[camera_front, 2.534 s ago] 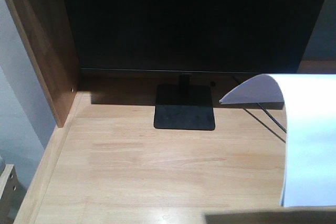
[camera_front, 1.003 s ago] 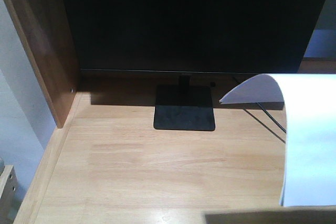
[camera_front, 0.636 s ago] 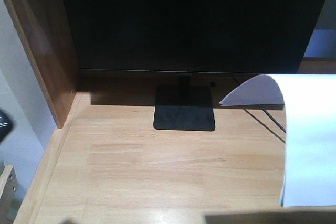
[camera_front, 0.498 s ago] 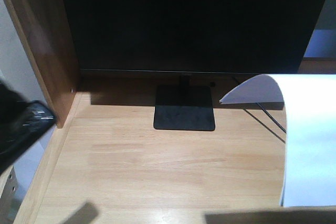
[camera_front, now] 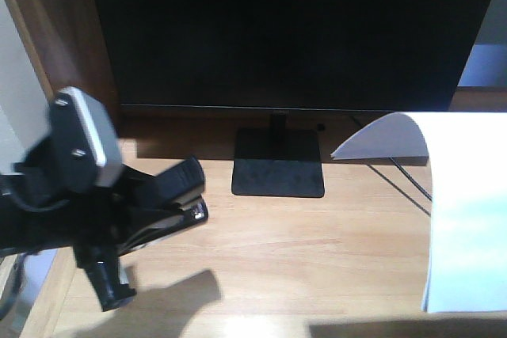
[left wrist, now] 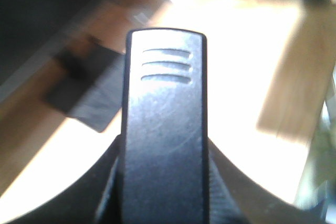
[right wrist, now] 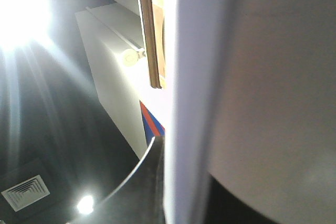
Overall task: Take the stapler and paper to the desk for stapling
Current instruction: 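Lower the stapler onto the desk with the left gripper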
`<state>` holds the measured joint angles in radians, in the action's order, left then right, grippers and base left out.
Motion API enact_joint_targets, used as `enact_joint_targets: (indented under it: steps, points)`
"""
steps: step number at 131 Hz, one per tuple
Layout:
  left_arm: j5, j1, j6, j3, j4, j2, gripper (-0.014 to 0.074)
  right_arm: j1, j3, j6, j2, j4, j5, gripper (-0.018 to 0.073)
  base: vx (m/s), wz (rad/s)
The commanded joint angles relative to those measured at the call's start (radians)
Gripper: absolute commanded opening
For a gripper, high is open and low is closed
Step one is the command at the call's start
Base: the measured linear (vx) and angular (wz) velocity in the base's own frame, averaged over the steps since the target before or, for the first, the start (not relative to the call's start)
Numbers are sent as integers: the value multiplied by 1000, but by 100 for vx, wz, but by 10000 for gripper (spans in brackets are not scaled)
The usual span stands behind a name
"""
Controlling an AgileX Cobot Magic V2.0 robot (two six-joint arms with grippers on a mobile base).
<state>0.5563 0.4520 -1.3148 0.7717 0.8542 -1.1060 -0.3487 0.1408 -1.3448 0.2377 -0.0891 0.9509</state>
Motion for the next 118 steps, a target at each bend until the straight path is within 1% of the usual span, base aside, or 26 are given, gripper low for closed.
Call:
enact_joint_targets:
  steps: [1, 4, 15, 16, 17, 18, 19, 20, 21, 22, 27, 28, 29, 30, 31, 32, 33, 34, 35, 36, 37, 38, 43, 51, 73, 118]
  points:
    - [-35, -15, -187, 30, 138, -62, 0, 0, 25, 5, 10, -7, 43, -6, 0, 0]
    - [-26, -20, -214, 30, 150, -75, 0, 0, 25, 5, 10, -7, 43, -6, 0, 0]
    - [52, -52, -388, 30, 223, -154, 0, 0, 25, 5, 10, -7, 43, -6, 0, 0]
    - [52, -52, -388, 30, 223, -154, 0, 0, 25, 5, 10, -7, 43, -6, 0, 0]
    - [67, -60, -418, 30, 235, -167, 0, 0, 25, 5, 10, -7, 43, -6, 0, 0]
    - [67, -60, -418, 30, 235, -167, 0, 0, 25, 5, 10, -7, 43, -6, 0, 0]
    - [82, -66, -449, 30, 246, -186, 0, 0, 25, 5, 10, -7, 43, -6, 0, 0]
    - [82, -66, -449, 30, 246, -186, 0, 0, 25, 5, 10, -7, 43, -6, 0, 0]
    - [98, -71, -496, 30, 259, -199, 0, 0, 25, 5, 10, -7, 43, -6, 0, 0]
    - [98, -71, -496, 30, 259, -199, 0, 0, 25, 5, 10, -7, 43, -6, 0, 0]
    - [153, -89, -589, 30, 302, -244, 0, 0, 25, 5, 10, -7, 43, -6, 0, 0]
    - [153, -89, -589, 30, 302, -244, 0, 0, 25, 5, 10, -7, 43, -6, 0, 0]
    - [169, -91, -620, 30, 308, -250, 0, 0, 25, 5, 10, -7, 43, -6, 0, 0]
    - [169, -91, -620, 30, 308, -250, 0, 0, 25, 5, 10, -7, 43, -6, 0, 0]
    - [184, -97, -652, 30, 319, -263, 0, 0, 25, 5, 10, -7, 43, -6, 0, 0]
    - [184, -97, -652, 30, 319, -263, 0, 0, 25, 5, 10, -7, 43, -6, 0, 0]
    - [199, -99, -684, 30, 329, -275, 0, 0, 25, 5, 10, -7, 43, -6, 0, 0]
    - [199, -99, -684, 30, 329, -275, 0, 0, 25, 5, 10, -7, 43, -6, 0, 0]
    - [213, -102, -715, 30, 339, -287, 0, 0, 25, 5, 10, -7, 43, -6, 0, 0]
    - [213, -102, -715, 30, 339, -287, 0, 0, 25, 5, 10, -7, 43, -6, 0, 0]
    - [226, -105, -747, 30, 349, -299, 0, 0, 25, 5, 10, -7, 43, -6, 0, 0]
    - [226, -105, -747, 30, 349, -299, 0, 0, 25, 5, 10, -7, 43, -6, 0, 0]
    - [260, -114, -833, 30, 378, -341, 0, 0, 25, 5, 10, -7, 43, -6, 0, 0]
    - [269, -121, -831, 37, 419, -389, 0, 0, 25, 5, 10, -7, 43, -6, 0, 0]
    - [297, -127, -831, 90, 474, -533, 0, 0, 25, 5, 10, -7, 43, -6, 0, 0]
    - [353, -123, -831, 282, 474, -754, 0, 0, 25, 5, 10, -7, 43, -6, 0, 0]
